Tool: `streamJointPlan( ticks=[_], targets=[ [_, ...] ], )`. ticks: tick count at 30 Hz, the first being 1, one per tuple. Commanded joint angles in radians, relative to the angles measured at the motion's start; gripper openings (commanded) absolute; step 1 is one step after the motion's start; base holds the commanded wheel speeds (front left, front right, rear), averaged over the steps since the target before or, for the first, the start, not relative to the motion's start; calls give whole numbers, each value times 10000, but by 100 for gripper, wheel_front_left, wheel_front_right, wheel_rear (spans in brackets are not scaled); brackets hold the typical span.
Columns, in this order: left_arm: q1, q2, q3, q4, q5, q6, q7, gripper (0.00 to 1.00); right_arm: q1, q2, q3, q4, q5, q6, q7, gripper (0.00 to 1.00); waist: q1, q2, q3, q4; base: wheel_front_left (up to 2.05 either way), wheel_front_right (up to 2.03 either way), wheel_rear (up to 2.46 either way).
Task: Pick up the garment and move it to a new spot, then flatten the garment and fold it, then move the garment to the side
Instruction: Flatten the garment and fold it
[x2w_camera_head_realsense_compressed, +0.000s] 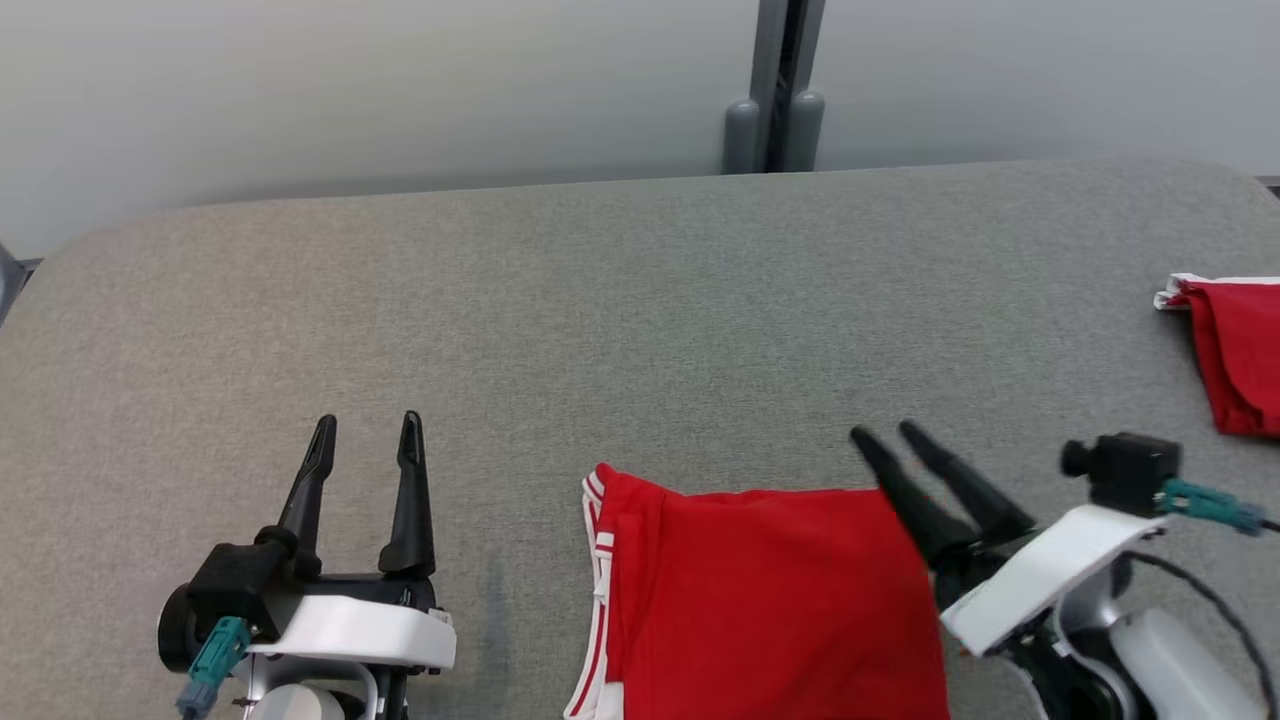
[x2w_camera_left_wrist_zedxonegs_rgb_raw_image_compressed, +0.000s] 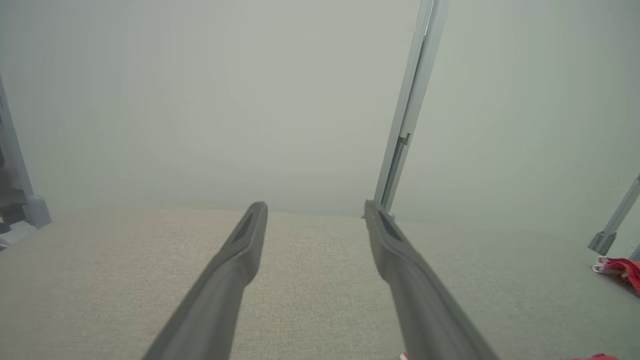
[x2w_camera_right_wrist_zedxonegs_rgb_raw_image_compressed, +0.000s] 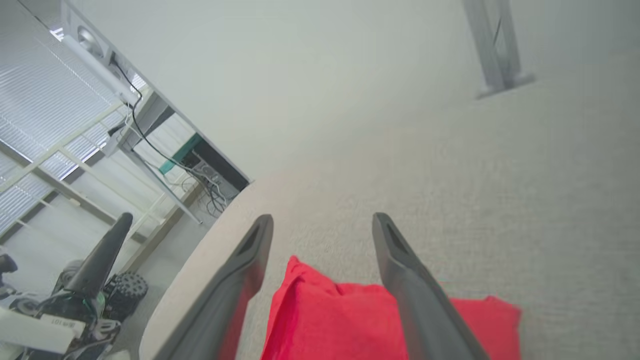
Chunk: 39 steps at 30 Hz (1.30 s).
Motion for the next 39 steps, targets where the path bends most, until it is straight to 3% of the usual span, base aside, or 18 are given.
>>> streamJointPlan(
  ticks=[1,3,9,13,20,28,39],
  targets=[
    [37,39,70,-37,31,-42,-33,100,23,-24,-469,-104,-163,-1,-505,100,0,-1,-130,-296,0,0,0],
    [54,36,70,-39,62,-64,-33,100,88,-117,-1150,-106,-567,-1,-1124,100,0,-1,-175,-456,0,0,0],
    [38,37,105,-84,68,-25,-33,100,242,-697,-1978,253,-3417,-1,-2757,100,0,-1,-243,-769,0,0,0],
    [185,34,160,-176,123,-15,-33,100,321,-535,-2518,586,-5174,-1,-3305,100,0,-1,-254,-946,0,0,0],
    [541,42,309,-306,266,43,-33,100,728,554,-3995,303,-7070,-1,-3511,100,0,-1,-206,-1000,0,0,0],
    [762,37,358,-470,180,269,-33,100,1180,1323,-4667,-242,-7800,-1,-3498,100,0,-1,-103,-921,0,0,0],
    [809,39,98,-438,368,310,-33,100,1217,1403,-4667,-223,-7828,-1,-3502,100,0,-1,-67,-802,0,0,0]
  ],
)
